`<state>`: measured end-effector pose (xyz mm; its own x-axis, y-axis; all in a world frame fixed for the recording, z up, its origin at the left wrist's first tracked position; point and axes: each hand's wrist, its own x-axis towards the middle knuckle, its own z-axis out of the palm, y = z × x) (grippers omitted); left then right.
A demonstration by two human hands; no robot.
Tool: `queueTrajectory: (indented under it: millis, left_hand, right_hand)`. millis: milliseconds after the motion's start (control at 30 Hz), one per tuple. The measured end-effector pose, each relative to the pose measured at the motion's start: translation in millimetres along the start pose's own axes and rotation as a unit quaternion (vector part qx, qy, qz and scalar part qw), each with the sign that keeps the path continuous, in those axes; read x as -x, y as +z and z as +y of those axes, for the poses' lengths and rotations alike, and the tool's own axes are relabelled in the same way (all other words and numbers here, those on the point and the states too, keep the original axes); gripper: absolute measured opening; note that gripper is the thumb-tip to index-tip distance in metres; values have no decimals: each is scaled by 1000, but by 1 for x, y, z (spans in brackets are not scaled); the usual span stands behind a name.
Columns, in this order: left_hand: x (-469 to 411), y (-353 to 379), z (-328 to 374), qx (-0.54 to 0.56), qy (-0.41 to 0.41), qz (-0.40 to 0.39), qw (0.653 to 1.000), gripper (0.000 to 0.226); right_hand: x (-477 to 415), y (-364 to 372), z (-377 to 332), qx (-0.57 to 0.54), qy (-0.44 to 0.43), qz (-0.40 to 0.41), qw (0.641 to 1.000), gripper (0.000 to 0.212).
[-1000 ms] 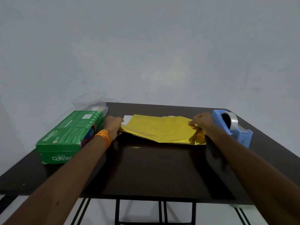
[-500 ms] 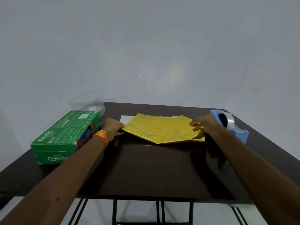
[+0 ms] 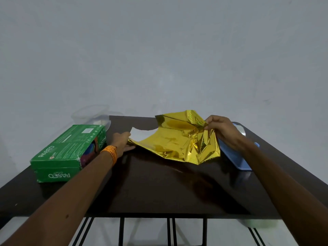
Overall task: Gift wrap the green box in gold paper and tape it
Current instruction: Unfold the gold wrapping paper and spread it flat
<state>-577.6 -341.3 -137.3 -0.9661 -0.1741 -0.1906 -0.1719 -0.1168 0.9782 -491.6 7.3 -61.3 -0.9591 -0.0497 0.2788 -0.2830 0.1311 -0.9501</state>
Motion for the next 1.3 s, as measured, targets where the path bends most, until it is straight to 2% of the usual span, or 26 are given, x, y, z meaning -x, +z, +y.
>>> queueTrajectory:
  millis: [67, 167, 300, 400, 533, 600, 633, 700, 767, 800, 867, 900, 967, 1067, 1200, 1300]
  left_hand:
    - [3, 0, 0, 9, -4, -3, 1000, 37]
    - [4, -1, 1, 12, -13, -6, 1000, 38]
    - [10, 0, 2, 30, -29, 13, 999, 35]
    - [15, 2, 4, 43, -39, -6, 998, 30]
    - [20, 5, 8, 25, -12, 43, 999, 44]
    - [21, 6, 6, 5, -2, 25, 1000, 47]
    - [21, 6, 4, -19, 2, -1, 1000, 46]
    - [22, 3, 1, -70, 11, -40, 997, 29]
    - [26, -1, 3, -106, 25, -58, 992, 14]
    - [27, -1, 4, -128, 27, -57, 990, 13]
    - [28, -2, 5, -163, 40, -36, 985, 16]
    - [27, -1, 3, -148, 47, -29, 987, 18]
    - [25, 1, 0, -82, 38, -26, 996, 26]
    - [32, 7, 3, -22, 5, -54, 998, 26]
    - [47, 5, 5, -61, 32, -104, 992, 66]
    - [57, -4, 4, -71, 52, -136, 987, 64]
  right_hand:
    - [9, -4, -4, -36, 8, -62, 997, 32]
    - [24, -6, -11, -60, 34, -151, 986, 22]
    - [35, -4, -14, -83, 33, -189, 978, 19]
    - [34, -7, -14, -60, 24, -213, 975, 11]
    - [40, -11, -20, -41, 39, -268, 962, 11]
    - [42, -13, -23, -38, 36, -297, 953, 8]
    - [42, -15, -24, -32, 38, -308, 950, 13]
    - [42, -17, -26, -17, 50, -321, 946, 26]
    - [43, -12, -29, -17, 63, -301, 951, 34]
    - [44, -8, -30, -6, 67, -276, 959, 37]
    - [40, 2, -28, 82, 51, -195, 976, 31]
    - [36, 7, -25, 153, 35, -169, 973, 23]
    - [30, 21, -22, 280, 4, -182, 943, 13]
    - [23, 46, -13, 389, -6, -195, 900, 29]
    - [14, 69, 4, 464, -12, -142, 874, 51]
    - [5, 76, 18, 485, -32, -98, 868, 47]
